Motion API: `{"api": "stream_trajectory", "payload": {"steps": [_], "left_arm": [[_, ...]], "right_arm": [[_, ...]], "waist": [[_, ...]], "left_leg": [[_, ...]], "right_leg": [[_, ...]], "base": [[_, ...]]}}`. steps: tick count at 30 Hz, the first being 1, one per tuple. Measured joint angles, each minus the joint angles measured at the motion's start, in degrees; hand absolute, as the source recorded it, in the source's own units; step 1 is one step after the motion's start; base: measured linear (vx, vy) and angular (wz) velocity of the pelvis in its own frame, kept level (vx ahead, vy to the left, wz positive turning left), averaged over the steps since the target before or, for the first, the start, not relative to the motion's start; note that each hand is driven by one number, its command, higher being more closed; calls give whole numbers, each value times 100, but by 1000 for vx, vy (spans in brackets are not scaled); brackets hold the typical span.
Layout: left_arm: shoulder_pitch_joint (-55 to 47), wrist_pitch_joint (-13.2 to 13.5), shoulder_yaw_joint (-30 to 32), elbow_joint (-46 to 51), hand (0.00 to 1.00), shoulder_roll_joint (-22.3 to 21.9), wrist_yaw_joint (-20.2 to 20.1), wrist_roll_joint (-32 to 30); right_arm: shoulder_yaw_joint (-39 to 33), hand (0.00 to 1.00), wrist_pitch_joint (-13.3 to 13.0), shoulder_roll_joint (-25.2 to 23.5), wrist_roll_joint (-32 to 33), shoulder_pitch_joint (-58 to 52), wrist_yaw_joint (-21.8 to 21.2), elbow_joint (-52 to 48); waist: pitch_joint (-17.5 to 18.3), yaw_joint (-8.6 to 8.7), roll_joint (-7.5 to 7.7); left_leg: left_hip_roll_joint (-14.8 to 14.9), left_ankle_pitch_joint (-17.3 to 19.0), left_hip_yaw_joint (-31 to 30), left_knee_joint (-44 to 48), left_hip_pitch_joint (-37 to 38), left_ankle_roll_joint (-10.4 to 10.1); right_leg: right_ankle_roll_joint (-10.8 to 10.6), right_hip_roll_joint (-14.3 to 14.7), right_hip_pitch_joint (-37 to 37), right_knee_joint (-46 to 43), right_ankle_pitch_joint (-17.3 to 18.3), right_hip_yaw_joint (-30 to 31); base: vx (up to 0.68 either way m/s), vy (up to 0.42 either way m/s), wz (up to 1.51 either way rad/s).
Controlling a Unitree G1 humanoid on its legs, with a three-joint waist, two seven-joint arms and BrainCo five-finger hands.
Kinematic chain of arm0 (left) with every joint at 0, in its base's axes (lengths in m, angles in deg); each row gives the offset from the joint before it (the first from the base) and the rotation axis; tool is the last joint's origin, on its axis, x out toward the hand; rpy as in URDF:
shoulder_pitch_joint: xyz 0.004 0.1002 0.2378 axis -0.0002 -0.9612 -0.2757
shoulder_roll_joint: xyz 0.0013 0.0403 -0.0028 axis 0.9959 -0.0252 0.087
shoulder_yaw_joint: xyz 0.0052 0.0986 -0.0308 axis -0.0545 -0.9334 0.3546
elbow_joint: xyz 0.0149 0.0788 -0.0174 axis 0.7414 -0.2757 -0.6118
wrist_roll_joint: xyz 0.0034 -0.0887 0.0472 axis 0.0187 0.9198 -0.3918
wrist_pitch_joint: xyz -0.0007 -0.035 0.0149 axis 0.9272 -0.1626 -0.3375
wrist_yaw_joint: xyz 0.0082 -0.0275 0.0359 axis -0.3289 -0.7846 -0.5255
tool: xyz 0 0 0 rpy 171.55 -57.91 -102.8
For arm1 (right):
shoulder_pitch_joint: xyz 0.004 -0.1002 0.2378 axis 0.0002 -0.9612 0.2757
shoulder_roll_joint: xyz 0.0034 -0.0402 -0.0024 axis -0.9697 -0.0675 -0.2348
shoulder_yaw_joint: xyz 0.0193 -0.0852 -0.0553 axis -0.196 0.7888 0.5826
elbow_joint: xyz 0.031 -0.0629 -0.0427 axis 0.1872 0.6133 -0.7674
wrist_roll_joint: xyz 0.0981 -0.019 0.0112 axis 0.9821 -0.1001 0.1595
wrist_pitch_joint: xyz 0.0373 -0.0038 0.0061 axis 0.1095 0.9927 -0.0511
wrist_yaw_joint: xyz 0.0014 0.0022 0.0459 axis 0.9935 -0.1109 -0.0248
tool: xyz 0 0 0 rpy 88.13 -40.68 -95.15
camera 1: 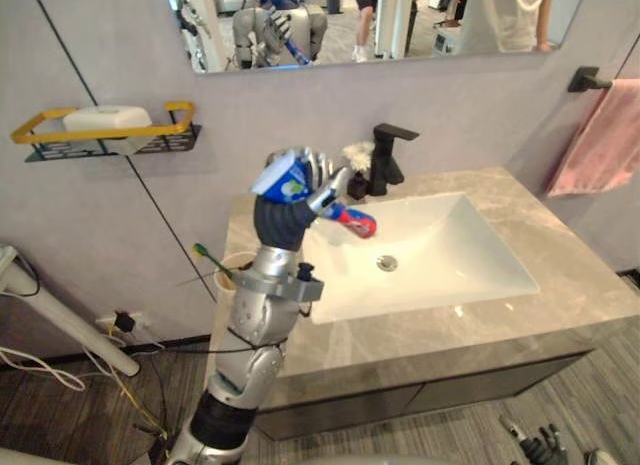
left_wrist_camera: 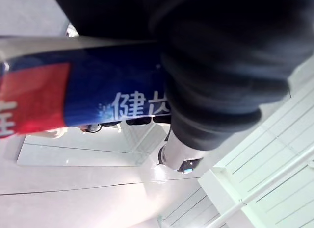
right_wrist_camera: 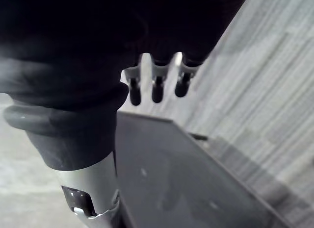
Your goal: Organize washtable
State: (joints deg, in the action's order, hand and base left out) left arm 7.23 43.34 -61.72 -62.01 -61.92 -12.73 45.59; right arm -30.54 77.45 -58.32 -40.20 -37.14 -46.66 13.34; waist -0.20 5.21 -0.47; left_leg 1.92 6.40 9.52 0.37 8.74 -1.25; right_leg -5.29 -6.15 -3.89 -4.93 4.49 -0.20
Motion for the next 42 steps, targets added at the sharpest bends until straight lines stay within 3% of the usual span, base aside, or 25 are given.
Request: {"api": "stream_trajectory", "payload": {"steps": [5,7,15,22,42], "left_arm": [[8,101,393,264,100,302,8,-442],[3,107,570,263,100,416,17,-594],[-220,103,1113,195,100,780,1,-857],[-684,2,1475,-59,100,787,-14,-1023],[-1141,-222,1631,-309,100,788,-172,-1032]], "right_arm": [[260,0,6,53,-3,15,-358,773],[277,0,-4,86,-12,47,-463,1122],[704,0,-7,170,-81,131,-589,1852],[708,0,-6,241,-161,180,-591,2056],[723,0,-1,382,-176,353,-707,2275]], "waist": [[2,-48,1],[1,-142,24],[-3,-264,174],[-18,-301,323],[-39,-299,359]], "left_leg": [[-9,-72,-174,-17,-15,-27],[-20,-92,-224,-15,-39,-26],[-78,-178,-461,-45,-110,-36],[-93,-188,-546,-38,-177,-34],[-94,-193,-570,-43,-188,-37]], "right_leg": [[6,3,-30,13,3,-129],[16,-2,-40,27,12,-142],[30,-26,-104,85,22,-353],[32,-38,-102,111,23,-449],[39,-38,-99,119,28,-464]], "base": [[-9,-35,13],[-22,-34,18],[-31,-28,15],[-11,-19,6],[-3,-3,0]]}}
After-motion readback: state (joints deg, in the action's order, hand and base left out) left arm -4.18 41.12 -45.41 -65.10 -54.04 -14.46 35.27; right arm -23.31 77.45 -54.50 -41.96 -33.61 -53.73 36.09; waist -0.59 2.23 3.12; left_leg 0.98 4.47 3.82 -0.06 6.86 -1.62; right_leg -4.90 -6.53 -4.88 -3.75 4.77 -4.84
